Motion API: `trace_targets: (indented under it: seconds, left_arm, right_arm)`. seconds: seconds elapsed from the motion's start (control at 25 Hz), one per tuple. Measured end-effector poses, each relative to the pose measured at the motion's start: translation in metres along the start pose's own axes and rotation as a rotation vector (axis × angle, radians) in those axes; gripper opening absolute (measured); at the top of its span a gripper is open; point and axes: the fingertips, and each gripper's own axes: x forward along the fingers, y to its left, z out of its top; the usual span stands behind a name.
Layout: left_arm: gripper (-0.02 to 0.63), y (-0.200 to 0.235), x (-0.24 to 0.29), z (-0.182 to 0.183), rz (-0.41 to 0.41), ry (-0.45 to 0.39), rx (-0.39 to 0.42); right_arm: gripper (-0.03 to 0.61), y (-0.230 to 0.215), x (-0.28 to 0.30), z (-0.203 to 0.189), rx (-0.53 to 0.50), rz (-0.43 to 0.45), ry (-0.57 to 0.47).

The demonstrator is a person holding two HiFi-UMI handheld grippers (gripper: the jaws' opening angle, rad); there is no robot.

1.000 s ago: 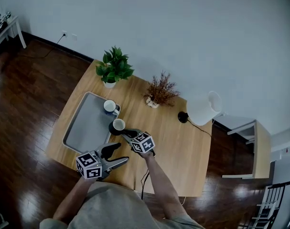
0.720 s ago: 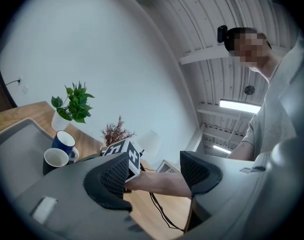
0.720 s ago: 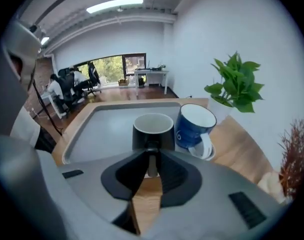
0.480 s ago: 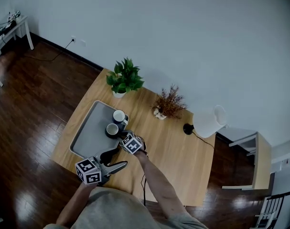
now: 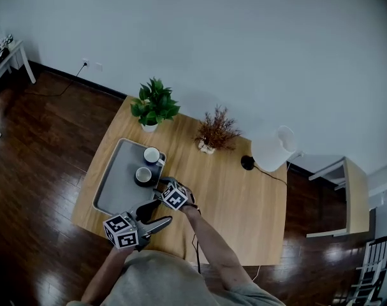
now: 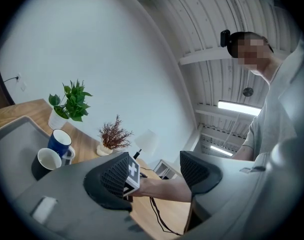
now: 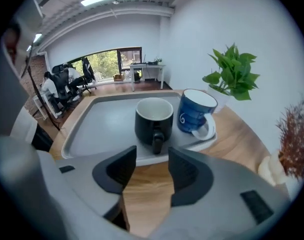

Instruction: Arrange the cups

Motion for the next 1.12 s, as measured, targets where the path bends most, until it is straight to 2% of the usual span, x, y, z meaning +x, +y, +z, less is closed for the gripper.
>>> trace_targets:
  seconds: [0.08,0.16,0.24,0.36,0.4,0.52,0.64,0.76,0.96,1.12]
  left_arm:
    - [0.308,-0.005,0.006,-0.003,-0.020,0.018,0.000]
    - [0.308,-0.010,0.014,-0.005,-0.043,0.037,0.004]
    - [0.308,-0.015,0.023,-0.007,-0.065,0.056,0.005]
    - [0.308,-0.026,0.040,-0.013,-0.101,0.078,0.005]
    - [0.308,-0.030,0.046,-0.014,-0.116,0.085,0.005]
    - [0.308,-0.044,0.061,-0.022,-0.168,0.112,-0.006]
    - [0.308,-0.058,0.074,-0.033,-0.216,0.144,-0.024]
    - [0.308,-0.072,0.085,-0.041,-0.253,0.170,-0.024]
    - [0.308,-0.085,0.094,-0.040,-0.279,0.169,-0.034]
    - [0.308,-0.090,0.095,-0.033,-0.283,0.139,-0.032]
  right_arm:
    - [0.212,0.010,-0.030,-0.015,0.080,0.010,-0.074]
    - [0.163,0.018,-0.067,-0.031,0.182,0.013,-0.184]
    - [0.163,0.021,-0.111,-0.047,0.359,0.005,-0.332]
    - [0.163,0.013,-0.190,-0.069,0.714,-0.018,-0.627]
    - [0.161,0.009,-0.215,-0.077,0.802,-0.037,-0.720]
    - [0.133,0.008,-0.278,-0.102,0.947,-0.130,-0.926]
    - [0.133,0.015,-0.321,-0.114,0.993,-0.225,-1.056]
    - [0.133,0.024,-0.347,-0.116,0.978,-0.294,-1.116]
    - [0.132,0.030,-0.363,-0.101,0.919,-0.325,-1.143]
    - [0.132,0.032,-0.361,-0.084,0.834,-0.308,-1.108]
